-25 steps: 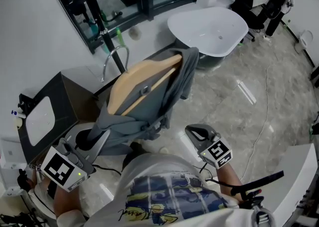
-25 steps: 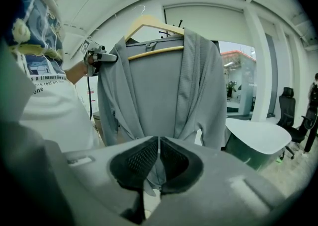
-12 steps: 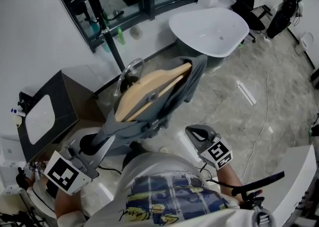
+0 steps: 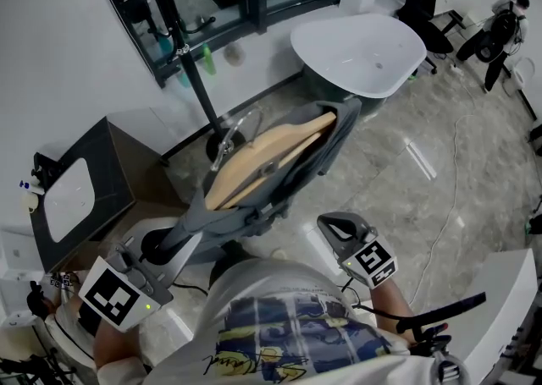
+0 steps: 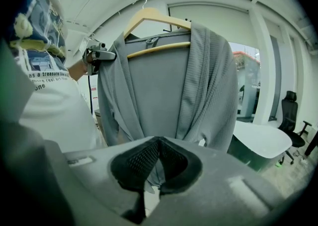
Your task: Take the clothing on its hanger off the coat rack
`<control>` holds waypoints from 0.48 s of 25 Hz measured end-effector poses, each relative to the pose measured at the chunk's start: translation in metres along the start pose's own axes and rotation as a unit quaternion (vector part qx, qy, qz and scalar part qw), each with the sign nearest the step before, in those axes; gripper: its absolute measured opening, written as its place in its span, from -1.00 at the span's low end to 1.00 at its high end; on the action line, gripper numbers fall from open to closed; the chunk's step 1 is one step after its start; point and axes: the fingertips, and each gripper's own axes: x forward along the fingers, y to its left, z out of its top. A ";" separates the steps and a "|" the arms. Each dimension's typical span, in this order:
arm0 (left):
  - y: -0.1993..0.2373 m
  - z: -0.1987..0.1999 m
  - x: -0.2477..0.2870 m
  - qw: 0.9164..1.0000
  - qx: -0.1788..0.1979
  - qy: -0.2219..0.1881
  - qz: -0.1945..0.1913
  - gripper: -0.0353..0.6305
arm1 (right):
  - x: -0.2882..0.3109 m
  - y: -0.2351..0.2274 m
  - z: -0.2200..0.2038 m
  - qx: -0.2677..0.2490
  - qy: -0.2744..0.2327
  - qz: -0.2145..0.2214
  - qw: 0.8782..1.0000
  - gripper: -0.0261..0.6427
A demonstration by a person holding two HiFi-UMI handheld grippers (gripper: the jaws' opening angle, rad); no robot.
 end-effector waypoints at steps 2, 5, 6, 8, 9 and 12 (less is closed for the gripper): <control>0.001 0.002 -0.001 1.000 -0.003 0.000 -0.001 -0.88 | -0.001 -0.001 0.004 -0.003 -0.001 -0.001 1.000 -0.91; -0.001 0.003 -0.001 1.000 -0.001 -0.001 -0.002 -0.88 | 0.000 0.000 0.006 -0.006 -0.003 -0.002 1.000 -0.91; -0.002 0.002 -0.001 1.000 0.000 -0.001 -0.002 -0.88 | 0.000 0.002 0.005 -0.006 -0.004 -0.001 1.000 -0.91; -0.004 0.000 -0.002 1.000 0.001 0.000 -0.003 -0.88 | -0.001 0.004 0.004 -0.008 -0.004 -0.001 1.000 -0.91; -0.005 0.000 -0.003 1.000 0.001 0.000 -0.004 -0.88 | 0.000 0.005 0.004 -0.010 -0.003 0.000 1.000 -0.91; -0.003 -0.001 -0.004 1.000 0.000 0.000 -0.005 -0.88 | 0.002 0.008 0.004 -0.015 -0.002 0.000 1.000 -0.91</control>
